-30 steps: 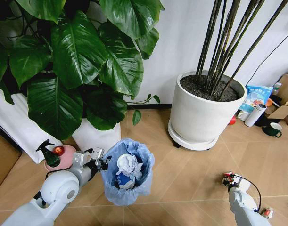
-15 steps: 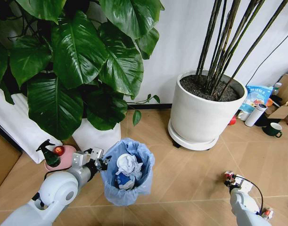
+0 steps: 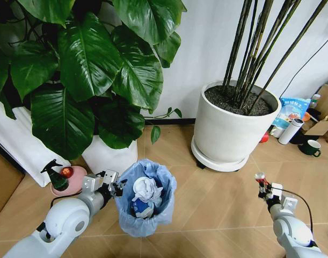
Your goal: Pick up the trash bin and place the garbage on the floor into it.
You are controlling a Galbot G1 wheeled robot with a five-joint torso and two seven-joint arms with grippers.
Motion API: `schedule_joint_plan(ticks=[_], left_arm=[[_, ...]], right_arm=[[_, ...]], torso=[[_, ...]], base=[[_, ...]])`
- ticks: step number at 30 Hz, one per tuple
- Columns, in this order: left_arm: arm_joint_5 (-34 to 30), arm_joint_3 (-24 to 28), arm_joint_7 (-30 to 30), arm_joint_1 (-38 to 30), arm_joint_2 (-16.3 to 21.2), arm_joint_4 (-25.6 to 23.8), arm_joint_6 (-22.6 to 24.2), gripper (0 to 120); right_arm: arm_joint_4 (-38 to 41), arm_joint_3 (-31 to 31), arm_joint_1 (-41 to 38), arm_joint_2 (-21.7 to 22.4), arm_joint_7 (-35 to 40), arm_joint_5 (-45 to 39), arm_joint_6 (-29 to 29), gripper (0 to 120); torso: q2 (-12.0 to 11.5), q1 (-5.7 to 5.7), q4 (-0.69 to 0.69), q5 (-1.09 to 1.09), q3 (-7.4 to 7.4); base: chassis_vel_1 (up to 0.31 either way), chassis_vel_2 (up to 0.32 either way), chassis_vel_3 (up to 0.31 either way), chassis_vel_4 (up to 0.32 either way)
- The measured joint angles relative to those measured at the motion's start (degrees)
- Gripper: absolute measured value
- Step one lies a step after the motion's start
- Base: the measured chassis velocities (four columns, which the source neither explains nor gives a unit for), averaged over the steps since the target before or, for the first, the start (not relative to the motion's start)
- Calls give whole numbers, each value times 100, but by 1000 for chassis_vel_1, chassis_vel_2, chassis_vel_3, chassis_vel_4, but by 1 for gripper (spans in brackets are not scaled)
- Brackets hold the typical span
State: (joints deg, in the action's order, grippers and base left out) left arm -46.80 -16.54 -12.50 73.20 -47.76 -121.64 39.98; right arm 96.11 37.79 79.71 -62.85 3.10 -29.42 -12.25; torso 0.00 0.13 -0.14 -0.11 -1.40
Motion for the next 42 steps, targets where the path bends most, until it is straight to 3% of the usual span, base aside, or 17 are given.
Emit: schedule_joint_plan(ticks=[3, 9, 16, 23, 30, 34, 42], left_arm=[[0, -4, -2, -5, -15, 22, 2, 0], [0, -12, -7, 2, -46, 61, 5, 0], [-13, 4, -10, -47, -51, 121, 23, 0], [-82, 183, 36, -236, -95, 267, 65, 0], [-104, 210, 35, -280, -91, 286, 77, 0], [-158, 197, -2, -296, -66, 286, 85, 0], [-191, 185, -29, -329, -104, 304, 85, 0]], right_arm=[[913, -304, 139, 180, 112, -108, -225, 9], [1940, -918, 74, 564, 353, -318, -449, 9], [2614, -1615, -370, 999, 489, -828, -554, 9], [3306, -2482, -674, 1842, -55, -1363, -470, 9], [3348, -3519, -1513, 2009, -299, -1742, -398, 9], [3199, -4436, -2089, 2023, -333, -1791, -407, 9], [2933, -5044, -2320, 1989, -292, -1703, -484, 9]], torso=[[0, 0, -1, 0, 0], [0, 0, -1, -1, 0], [0, 0, 2, -1, 0], [0, 0, -3, -2, 0], [0, 0, 1, -1, -1], [0, 0, 0, -1, -1], [0, 0, -1, 0, -1]], base=[[0, 0, 0, 0], [0, 0, 0, 0], [0, 0, 0, 0], [0, 0, 0, 0], [0, 0, 0, 0], [0, 0, 0, 0], [0, 0, 0, 0]])
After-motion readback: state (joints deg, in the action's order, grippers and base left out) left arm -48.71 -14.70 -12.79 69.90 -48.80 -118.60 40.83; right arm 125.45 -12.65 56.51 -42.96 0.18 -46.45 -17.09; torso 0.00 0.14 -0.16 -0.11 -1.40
